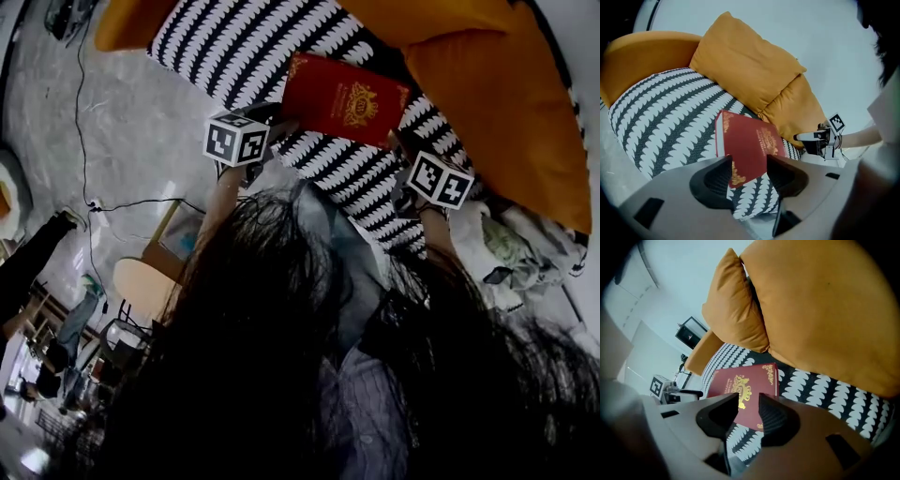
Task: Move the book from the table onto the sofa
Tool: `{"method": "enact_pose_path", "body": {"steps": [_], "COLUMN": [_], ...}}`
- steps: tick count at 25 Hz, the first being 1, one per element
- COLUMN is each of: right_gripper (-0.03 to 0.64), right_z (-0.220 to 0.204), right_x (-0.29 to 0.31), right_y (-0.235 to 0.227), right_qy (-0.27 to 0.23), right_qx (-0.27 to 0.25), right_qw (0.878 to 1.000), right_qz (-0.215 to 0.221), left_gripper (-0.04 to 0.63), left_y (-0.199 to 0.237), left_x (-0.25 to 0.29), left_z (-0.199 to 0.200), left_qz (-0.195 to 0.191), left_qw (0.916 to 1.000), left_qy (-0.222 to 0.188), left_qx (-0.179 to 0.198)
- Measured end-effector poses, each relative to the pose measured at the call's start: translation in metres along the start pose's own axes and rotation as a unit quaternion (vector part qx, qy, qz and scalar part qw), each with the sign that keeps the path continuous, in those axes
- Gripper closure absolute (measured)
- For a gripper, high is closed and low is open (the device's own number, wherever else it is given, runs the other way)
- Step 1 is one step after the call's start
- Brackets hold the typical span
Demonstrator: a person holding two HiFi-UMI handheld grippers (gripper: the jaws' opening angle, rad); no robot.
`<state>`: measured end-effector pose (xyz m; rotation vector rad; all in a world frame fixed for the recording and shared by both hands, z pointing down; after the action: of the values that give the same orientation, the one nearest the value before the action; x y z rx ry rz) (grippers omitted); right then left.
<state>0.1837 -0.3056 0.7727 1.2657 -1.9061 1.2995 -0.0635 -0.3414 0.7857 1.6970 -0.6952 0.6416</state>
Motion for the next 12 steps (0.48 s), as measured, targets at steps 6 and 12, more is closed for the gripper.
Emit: {"method": "enact_pose_path", "body": {"steps": [6,12], "right_gripper": [0.479,0.48], "right_z": [0.017,0.041], "right_x": [-0.039,-0.09], "right_y": [0.037,0.061], "right_qy": [-0.028,-0.069], "right_qx": [-0.019,-0.02], "right_qw": [0.999,0.996], "right_qz": [0.041,0.06], "left_gripper": [0.37,0.37], "left_y": [-0.055,-0.122], "left_x": [-0.035,-0.065], "left_z": [0.016,0.03], "left_qz": [-0.015,-0.057], "left_qw": [0.9988,0.993], "left_qy": [-0.047,-0.102], "left_qx": [0.007,0.019]}}
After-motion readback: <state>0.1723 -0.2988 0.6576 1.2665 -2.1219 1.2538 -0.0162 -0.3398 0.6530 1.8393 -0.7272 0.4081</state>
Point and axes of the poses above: the fingertips, and each gripper's own axes: x forward along the fingers, y to its left, z out of its top, the point moved 2 cm from there along -x, backward along the fingers, and after that the axes turned 13 degrees about -x, right-handed, at the moved point
